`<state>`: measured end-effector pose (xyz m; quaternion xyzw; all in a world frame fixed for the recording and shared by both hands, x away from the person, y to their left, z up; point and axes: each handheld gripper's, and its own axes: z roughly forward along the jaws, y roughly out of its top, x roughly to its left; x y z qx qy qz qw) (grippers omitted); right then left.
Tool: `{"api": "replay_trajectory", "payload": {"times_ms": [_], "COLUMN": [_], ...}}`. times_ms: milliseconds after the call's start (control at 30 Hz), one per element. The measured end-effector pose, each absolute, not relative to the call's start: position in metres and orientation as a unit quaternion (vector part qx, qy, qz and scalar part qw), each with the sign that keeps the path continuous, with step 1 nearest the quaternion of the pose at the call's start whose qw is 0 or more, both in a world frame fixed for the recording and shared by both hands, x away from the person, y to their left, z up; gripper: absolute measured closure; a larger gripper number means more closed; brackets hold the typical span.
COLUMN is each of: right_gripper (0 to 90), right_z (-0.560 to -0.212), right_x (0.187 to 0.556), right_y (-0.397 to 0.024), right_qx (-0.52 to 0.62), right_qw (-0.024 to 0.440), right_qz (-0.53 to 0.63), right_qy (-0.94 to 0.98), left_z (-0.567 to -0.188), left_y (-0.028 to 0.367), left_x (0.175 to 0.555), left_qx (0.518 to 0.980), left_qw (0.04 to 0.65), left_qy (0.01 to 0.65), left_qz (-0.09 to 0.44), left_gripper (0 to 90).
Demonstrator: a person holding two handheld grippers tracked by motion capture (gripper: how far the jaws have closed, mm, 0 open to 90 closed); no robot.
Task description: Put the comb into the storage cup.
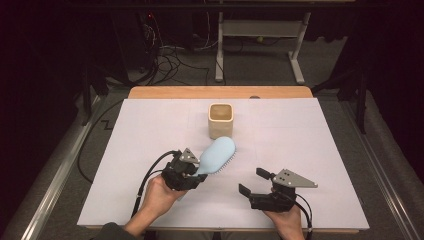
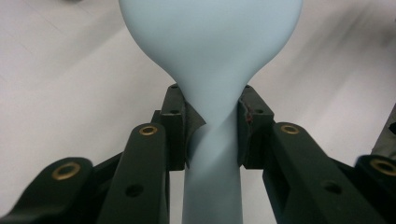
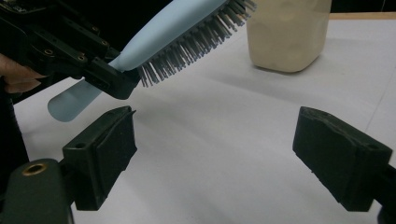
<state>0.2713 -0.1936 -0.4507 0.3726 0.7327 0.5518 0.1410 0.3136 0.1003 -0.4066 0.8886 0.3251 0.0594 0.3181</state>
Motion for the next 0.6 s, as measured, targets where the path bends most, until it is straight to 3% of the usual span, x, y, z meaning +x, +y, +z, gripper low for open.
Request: {"api": "replay_trajectory", "payload": {"times_ms": [600], "right_gripper": [14.0], "right_z": [-0.451], "right_x": [0.283], "right_y": [-0.177], "right_qx": [0.376], "right_qw": [0.114], "right_qz": [0.556], "right_qy": [0.733], "left_z": [-0.404], "left_y": [0.087], "left_x": [0.313], "left_qx": [0.891], "left_qw": [0.324], "left_qy": [0.313], "left_qz": [0.061], "left_gripper": [69.4]}}
